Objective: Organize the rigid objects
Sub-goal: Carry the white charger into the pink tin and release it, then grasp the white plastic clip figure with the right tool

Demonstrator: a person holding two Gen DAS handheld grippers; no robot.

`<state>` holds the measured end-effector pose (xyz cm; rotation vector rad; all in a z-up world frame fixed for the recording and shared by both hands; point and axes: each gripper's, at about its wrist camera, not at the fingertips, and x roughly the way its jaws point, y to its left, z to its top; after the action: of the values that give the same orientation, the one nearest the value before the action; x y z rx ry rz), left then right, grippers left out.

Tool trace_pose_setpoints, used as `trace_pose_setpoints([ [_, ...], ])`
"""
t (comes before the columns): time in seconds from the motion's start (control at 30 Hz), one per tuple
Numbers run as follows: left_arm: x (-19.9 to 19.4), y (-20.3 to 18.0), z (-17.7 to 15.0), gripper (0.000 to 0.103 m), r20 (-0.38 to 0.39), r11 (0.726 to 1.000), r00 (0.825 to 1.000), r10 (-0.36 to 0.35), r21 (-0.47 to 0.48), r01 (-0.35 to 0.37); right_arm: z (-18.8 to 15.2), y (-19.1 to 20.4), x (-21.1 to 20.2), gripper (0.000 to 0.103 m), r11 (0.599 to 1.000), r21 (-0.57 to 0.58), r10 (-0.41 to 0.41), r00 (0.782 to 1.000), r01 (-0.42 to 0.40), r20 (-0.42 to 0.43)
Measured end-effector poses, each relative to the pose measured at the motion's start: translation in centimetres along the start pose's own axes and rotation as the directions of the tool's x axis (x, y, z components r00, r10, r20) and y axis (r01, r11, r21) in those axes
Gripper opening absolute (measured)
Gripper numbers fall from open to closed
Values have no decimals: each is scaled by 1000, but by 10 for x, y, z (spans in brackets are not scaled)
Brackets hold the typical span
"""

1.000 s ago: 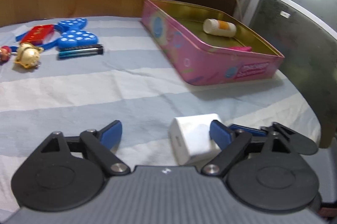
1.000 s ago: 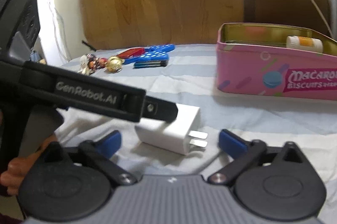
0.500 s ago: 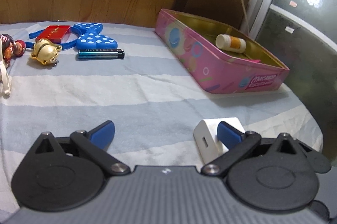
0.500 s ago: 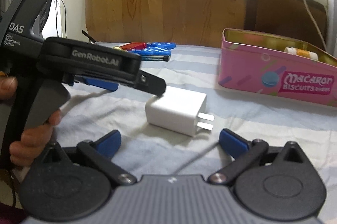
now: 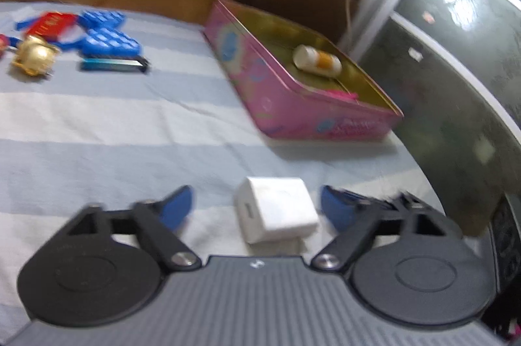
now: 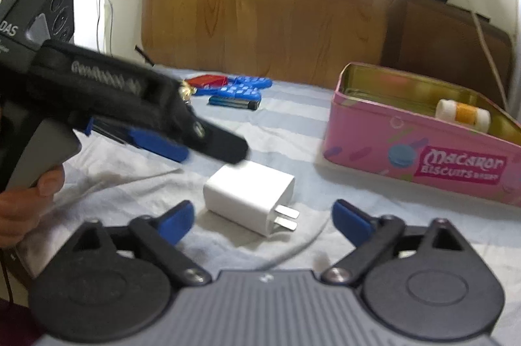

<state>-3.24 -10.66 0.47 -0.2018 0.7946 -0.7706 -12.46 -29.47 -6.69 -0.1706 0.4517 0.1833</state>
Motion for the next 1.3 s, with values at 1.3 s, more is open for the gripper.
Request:
trace_pose_setpoints([
  [1.3,-37,27,54,73,304,931,915,265,167,-325,47,-39,19,57,989,145,-71,959,32,276],
])
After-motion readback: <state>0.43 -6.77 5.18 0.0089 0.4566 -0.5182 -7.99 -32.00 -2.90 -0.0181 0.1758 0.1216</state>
